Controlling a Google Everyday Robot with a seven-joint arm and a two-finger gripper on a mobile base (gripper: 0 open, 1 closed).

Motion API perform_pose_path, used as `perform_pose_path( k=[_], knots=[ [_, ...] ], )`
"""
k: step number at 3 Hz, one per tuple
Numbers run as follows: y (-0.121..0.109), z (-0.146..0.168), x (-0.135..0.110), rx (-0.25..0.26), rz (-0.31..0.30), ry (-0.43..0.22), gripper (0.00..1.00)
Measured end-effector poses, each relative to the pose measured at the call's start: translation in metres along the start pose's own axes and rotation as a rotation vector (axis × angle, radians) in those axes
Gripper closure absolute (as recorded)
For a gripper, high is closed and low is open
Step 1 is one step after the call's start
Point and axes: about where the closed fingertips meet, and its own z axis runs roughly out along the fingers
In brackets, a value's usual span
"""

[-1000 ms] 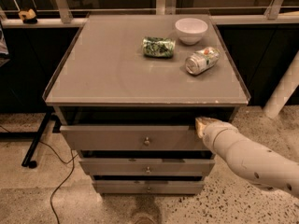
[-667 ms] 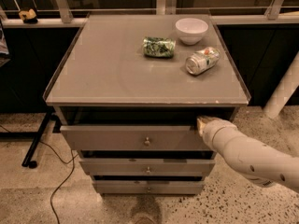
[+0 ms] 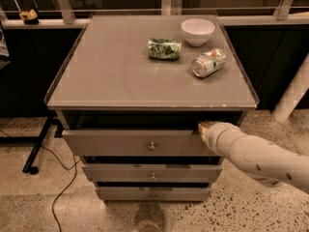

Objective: Open top drawer

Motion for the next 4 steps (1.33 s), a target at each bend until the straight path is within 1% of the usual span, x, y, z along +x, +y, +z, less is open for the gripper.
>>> perform_pose_path(
  k=[1,2,4],
  knots=[
    [0.001,0.003,-0.001,0.001,-0.007,0.005,1.00],
    [-0.001,0.007,0.009,0.000,-0.026,0.053,1.00],
    [-0.001,0.003,0.010,-0.004,-0.032,0.079,1.00]
  ],
)
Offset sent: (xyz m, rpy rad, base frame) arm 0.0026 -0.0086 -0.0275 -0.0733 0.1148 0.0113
